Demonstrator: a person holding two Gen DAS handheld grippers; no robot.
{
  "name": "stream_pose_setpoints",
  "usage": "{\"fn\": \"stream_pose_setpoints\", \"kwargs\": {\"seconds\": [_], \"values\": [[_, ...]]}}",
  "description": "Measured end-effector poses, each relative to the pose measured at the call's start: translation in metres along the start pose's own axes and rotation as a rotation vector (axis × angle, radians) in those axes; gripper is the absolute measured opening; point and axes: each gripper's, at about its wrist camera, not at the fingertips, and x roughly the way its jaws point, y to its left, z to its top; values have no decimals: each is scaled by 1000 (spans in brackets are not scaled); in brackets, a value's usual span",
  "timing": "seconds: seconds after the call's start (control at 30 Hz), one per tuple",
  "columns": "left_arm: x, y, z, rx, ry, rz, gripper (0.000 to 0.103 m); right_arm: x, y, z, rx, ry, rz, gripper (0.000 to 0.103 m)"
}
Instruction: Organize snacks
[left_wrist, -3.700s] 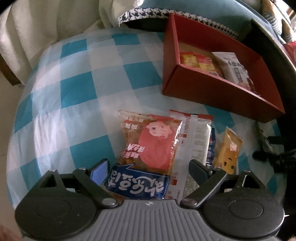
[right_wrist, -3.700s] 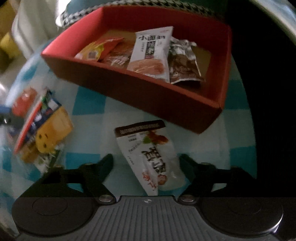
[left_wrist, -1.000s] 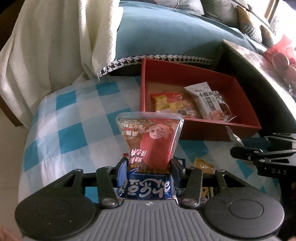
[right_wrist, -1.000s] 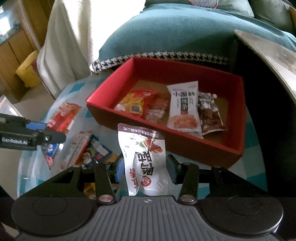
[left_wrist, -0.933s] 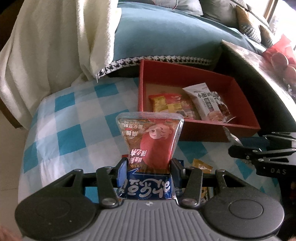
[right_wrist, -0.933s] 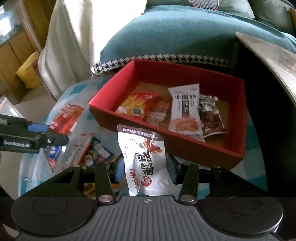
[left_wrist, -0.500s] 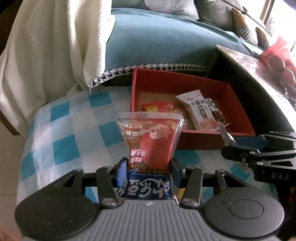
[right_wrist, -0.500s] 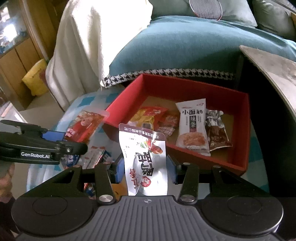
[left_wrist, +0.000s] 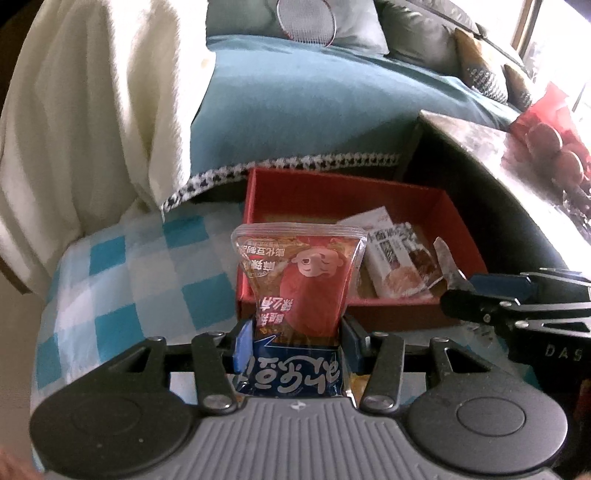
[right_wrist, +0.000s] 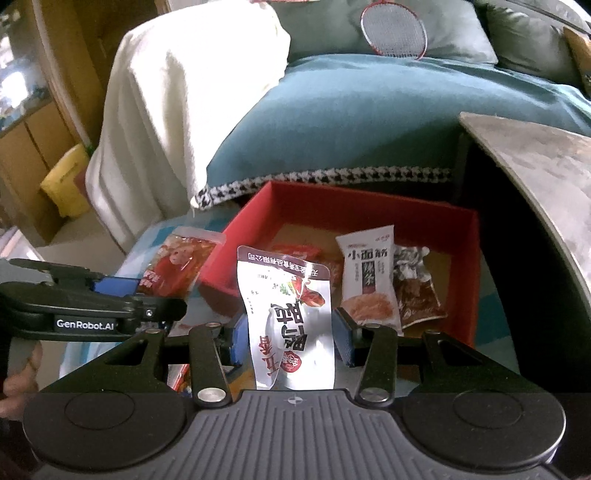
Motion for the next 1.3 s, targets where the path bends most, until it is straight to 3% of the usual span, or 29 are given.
{"fn": "stream_pose_setpoints", "kwargs": {"seconds": [0.63,1.3], "values": [[43,-23,45,12,-15,2,43,18,-45,32,100,-46,-101,54],[95,-27,52,27,39,32,42,72,-69,31,122,60,-180,54]]}}
